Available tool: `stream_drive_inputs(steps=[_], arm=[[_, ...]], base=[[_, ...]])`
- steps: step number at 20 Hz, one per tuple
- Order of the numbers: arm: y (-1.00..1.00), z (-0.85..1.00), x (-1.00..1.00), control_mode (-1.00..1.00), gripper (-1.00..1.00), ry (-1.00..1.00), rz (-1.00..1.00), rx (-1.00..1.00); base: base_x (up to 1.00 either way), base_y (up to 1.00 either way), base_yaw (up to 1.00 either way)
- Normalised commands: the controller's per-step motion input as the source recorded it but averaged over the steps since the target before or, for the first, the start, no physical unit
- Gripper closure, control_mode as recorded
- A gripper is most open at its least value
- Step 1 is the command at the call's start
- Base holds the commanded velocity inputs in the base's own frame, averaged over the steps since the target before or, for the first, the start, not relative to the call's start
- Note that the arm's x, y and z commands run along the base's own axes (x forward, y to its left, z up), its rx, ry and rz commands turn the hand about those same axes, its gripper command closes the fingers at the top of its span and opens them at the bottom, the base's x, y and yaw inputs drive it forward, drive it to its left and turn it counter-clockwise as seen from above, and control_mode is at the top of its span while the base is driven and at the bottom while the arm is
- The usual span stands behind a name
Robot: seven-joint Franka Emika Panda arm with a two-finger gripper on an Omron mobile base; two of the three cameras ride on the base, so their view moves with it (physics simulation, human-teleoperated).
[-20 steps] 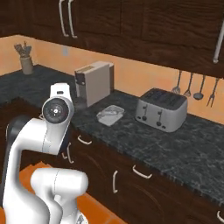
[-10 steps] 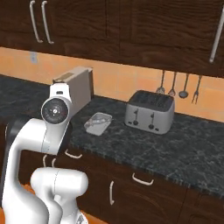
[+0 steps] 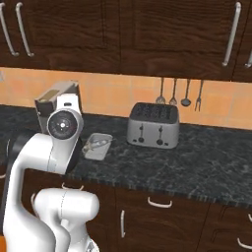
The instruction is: Take the meat container that has the fish and place it on the second highest rack of the freezer. Then take the vegetable container that has the lemon wedge and tomato and place it on the highest rack of the freezer.
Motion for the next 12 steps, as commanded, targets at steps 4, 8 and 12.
stream_drive_inputs(steps=[4, 8, 12], arm=[[0.0, 0.0, 0.0, 1.0, -1.0, 0.0, 0.0, 0.0], [0.0, 0.0, 0.0, 1.0, -1.0, 0.0, 0.0, 0.0], [0.0, 0.0, 0.0, 1.0, -1.0, 0.0, 0.0, 0.0]], base=[[0.27, 0.39, -0.34], [0.44, 0.4, -0.2], [0.1, 0.06, -0.01]])
